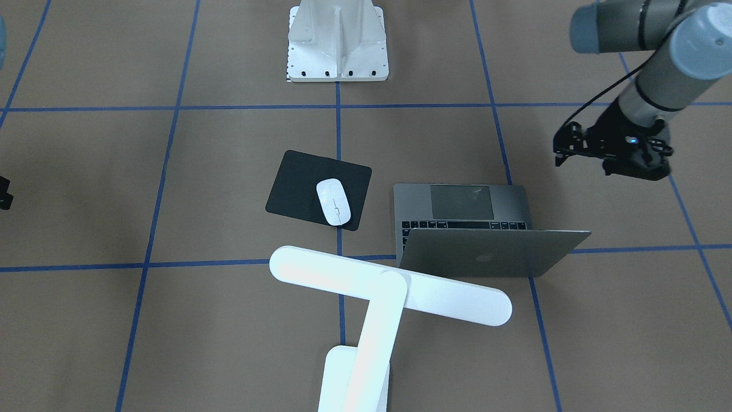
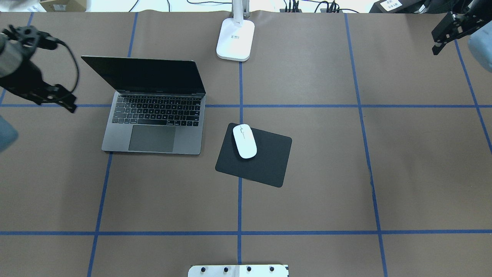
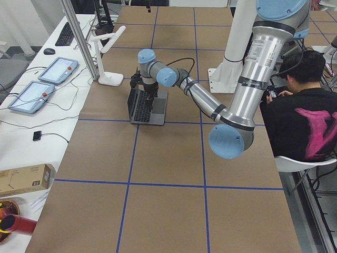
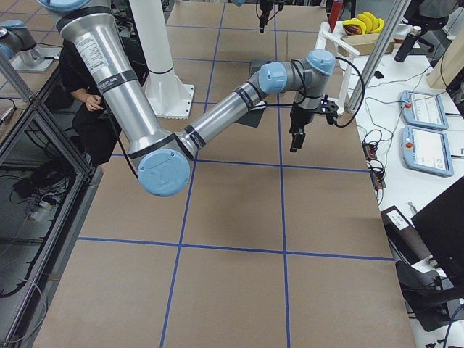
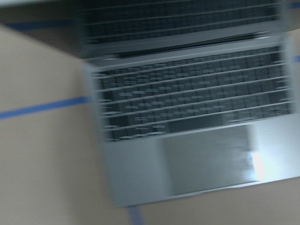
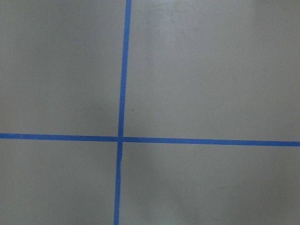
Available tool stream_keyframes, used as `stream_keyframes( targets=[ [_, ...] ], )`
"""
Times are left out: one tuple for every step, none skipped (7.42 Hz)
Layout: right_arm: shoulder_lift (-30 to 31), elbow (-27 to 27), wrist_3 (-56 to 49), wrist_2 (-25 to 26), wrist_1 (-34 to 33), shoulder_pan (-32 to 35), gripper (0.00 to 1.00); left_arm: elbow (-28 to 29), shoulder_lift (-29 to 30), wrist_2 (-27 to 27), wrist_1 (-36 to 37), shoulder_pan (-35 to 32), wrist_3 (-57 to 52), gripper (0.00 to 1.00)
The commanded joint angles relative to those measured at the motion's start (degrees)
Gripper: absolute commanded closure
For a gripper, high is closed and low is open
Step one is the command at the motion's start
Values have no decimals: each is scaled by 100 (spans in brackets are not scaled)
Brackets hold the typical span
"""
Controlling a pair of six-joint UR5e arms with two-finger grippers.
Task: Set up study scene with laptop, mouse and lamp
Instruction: 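Open the left gripper and withdraw it from the mouse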
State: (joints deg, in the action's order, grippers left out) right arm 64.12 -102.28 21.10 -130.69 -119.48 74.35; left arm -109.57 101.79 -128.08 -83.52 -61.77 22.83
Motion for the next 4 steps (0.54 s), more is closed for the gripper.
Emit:
stream_keyframes(
  targets=[
    [371,14,-323,-185,4,298,0,294,-483,-320,-7,-859,-1188,0],
    [730,-11,-648,-203,4,647,0,609,-624,-662,-7,-1280,-1881,0],
    [1151,-55,-964,-203,13,860,0,839,-695,-691,-7,-1702,-2392,0],
    [1547,-108,-1124,-194,230,1045,0,876,-939,-709,-15,-2020,-2685,0]
  ],
)
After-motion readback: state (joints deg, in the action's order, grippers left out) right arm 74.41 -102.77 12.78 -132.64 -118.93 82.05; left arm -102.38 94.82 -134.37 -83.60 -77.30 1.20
